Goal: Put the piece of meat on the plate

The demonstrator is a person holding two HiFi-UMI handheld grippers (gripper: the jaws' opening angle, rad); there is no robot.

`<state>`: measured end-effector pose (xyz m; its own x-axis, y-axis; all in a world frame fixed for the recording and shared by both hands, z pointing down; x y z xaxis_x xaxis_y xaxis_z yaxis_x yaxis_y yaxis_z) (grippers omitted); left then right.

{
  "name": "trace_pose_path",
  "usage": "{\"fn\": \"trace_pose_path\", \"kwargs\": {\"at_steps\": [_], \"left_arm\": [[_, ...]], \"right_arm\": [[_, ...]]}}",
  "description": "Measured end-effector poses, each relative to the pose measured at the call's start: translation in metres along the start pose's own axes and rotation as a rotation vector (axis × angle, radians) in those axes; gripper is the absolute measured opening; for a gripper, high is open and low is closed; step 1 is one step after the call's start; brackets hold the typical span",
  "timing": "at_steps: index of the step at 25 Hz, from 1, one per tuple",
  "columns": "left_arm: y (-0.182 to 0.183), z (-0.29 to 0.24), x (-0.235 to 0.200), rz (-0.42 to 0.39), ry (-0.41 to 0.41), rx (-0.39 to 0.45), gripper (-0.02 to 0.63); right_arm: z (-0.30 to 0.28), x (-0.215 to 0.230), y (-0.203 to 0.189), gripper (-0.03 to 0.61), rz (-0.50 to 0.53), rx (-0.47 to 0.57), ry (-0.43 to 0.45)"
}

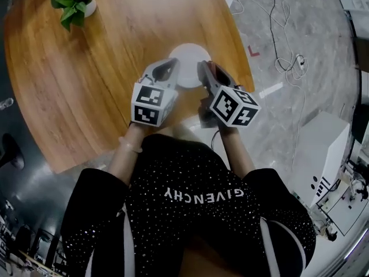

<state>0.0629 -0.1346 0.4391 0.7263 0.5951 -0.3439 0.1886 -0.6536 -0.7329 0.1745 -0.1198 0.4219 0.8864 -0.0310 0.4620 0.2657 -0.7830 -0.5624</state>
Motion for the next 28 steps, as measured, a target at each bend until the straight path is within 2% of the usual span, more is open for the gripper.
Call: {"fn": "trace_pose_path", "kwargs": {"at_steps": [9, 19, 28], "left_arm": [[-0.015, -0.005, -0.017, 0.026, 0.011, 0.045, 0.009], [-0.032, -0.004, -0.022, 0.094, 0.017, 0.051, 0.009], [-0.037, -0.004, -0.02, 0.11, 0.022, 0.053, 0.009]], "right_arm": [[-0.052, -0.006, -0.015, 0.097, -0.178, -0.096, 0.132], [-0.087, -0.009, -0.024, 0.097, -0.173, -0.173, 0.124], [-0.092, -0.007, -0.03, 0.097, -0.165, -0.203, 0.125]]}}
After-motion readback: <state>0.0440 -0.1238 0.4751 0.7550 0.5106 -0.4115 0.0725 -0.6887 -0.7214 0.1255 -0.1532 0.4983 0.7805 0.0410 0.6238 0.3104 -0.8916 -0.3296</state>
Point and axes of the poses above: the fingertips, and each gripper's own axes: z backward along the fingers, x to its right, y out of its top, the point moved 3 cm from there along z, backward along the fingers, and after that the axes turned 9 degrees about -x, right-handed, at the moved point
